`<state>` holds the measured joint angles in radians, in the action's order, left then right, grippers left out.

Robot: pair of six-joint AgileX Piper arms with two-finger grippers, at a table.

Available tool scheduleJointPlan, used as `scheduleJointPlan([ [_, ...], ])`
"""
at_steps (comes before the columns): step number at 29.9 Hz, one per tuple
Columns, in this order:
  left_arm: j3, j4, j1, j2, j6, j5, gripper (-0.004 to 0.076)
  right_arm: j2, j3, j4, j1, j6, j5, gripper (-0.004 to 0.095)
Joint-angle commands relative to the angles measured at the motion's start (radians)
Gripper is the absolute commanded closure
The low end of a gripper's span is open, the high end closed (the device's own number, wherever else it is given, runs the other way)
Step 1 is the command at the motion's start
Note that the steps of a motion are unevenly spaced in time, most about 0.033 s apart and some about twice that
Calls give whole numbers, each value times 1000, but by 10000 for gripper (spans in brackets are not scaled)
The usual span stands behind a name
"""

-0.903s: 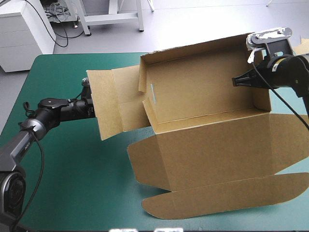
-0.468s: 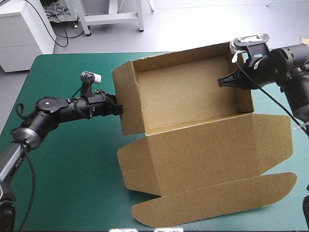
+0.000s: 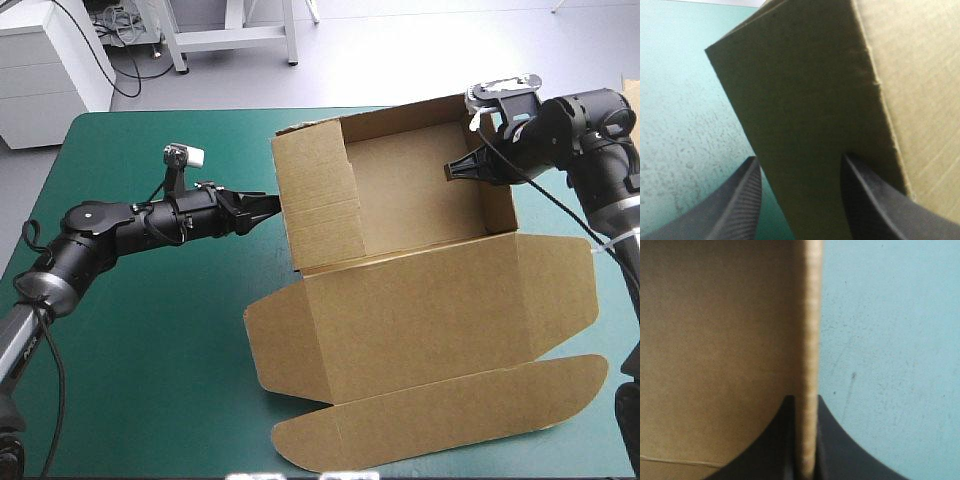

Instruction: Fold the box

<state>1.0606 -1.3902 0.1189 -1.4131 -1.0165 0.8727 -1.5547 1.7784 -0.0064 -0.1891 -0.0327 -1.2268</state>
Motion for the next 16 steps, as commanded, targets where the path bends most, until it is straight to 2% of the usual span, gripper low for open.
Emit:
scheduleJointPlan([
  [1, 34, -118, 7, 38, -26, 32, 375, 33, 29, 6, 0, -2, 58, 924],
  [8, 34, -163, 7, 38, -30, 48, 375, 33, 29, 55, 0, -2, 101, 923],
  [16, 34, -190, 7, 38, -28, 74, 375, 22, 29, 52, 0, -2, 105, 922],
])
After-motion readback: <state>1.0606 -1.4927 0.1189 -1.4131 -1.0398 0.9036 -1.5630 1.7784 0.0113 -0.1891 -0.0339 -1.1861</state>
